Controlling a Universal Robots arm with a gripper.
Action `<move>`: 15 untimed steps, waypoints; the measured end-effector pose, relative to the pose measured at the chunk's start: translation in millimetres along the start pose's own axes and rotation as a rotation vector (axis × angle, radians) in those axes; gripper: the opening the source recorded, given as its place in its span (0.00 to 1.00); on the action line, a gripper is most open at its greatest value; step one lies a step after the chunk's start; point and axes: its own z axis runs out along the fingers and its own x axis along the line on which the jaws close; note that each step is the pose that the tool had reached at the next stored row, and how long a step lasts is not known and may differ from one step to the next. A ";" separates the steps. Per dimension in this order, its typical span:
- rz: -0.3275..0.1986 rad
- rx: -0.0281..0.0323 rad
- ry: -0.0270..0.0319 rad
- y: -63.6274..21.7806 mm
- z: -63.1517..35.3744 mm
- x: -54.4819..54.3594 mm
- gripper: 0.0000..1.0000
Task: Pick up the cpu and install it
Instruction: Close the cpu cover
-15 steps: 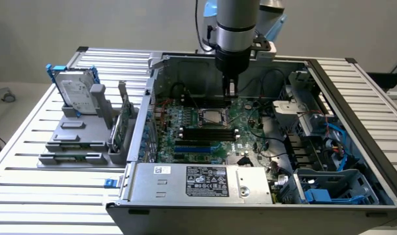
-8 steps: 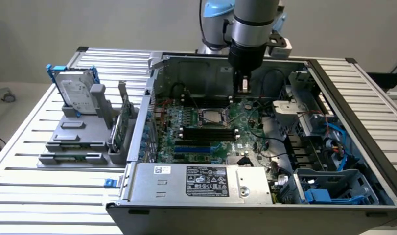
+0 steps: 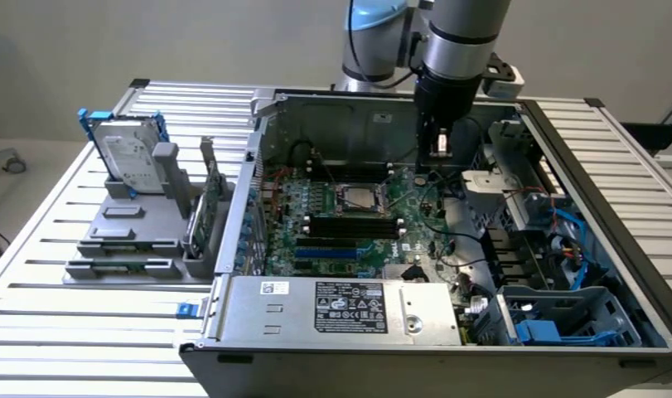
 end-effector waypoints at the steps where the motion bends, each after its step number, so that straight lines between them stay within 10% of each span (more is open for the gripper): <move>1: 0.000 0.0003 0.0000 4.4 0.1 0.1 0.11; 15: -0.002 0.0038 -0.0023 9.1 20.3 10.0 0.11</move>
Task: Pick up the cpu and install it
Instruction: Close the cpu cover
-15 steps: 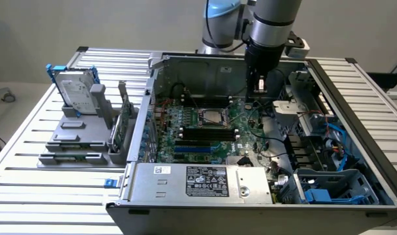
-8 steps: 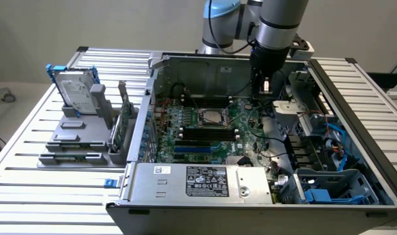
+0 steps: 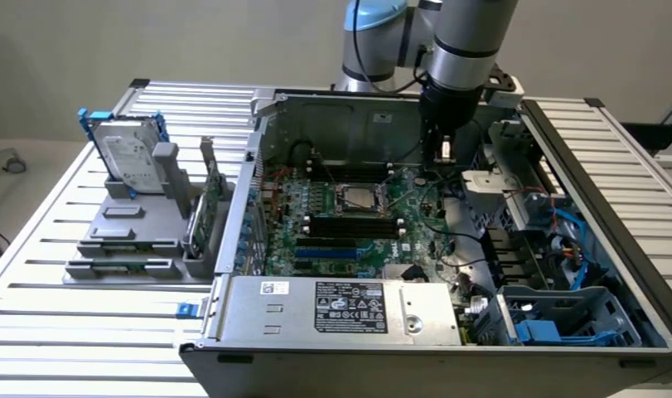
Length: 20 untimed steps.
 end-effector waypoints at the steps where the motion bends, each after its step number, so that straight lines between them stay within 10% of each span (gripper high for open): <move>1: 0.000 0.0067 -0.0001 -0.2 0.2 0.0 0.11; 12: 0.009 0.1595 -0.0036 -0.7 0.2 0.0 0.11; 16: 0.011 0.1937 -0.0044 -4.6 -0.1 0.0 0.11; 20: 0.012 0.2107 -0.0045 -16.1 -0.4 -0.3 0.11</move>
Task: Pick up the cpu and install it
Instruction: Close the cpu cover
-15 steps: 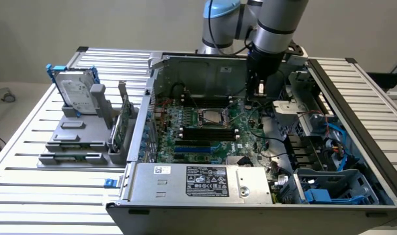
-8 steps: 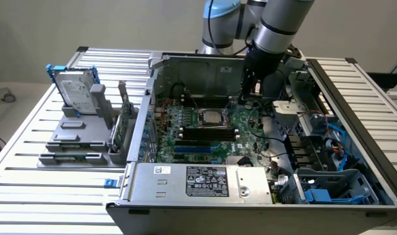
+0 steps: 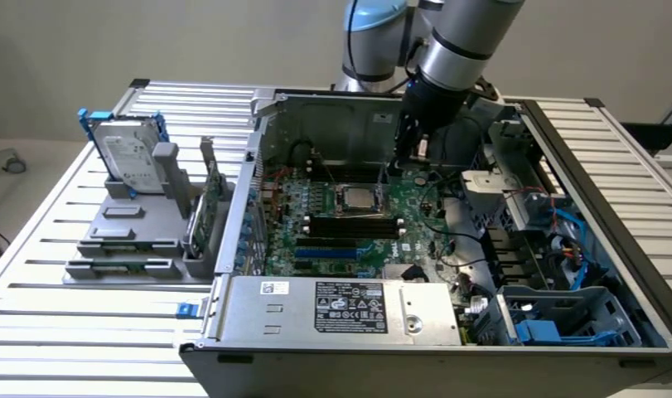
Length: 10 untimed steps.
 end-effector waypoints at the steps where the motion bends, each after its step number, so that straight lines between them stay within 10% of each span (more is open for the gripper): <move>1: 0.000 0.0030 0.0000 -3.8 0.7 -0.1 0.11; 10: 0.001 0.0213 -0.0005 -37.7 9.2 -1.4 0.11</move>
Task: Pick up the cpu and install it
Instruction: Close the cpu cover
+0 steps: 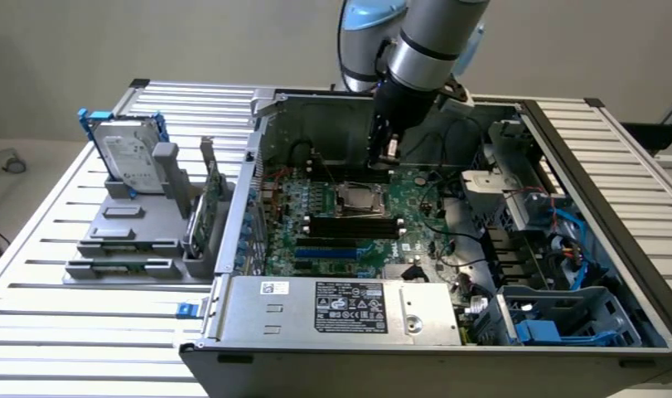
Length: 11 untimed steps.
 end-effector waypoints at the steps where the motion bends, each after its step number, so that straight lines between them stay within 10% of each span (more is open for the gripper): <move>1: 0.000 0.0020 0.0000 -3.6 1.2 -0.2 0.11; 11: 0.001 0.0146 -0.0003 -26.7 18.2 -1.7 0.11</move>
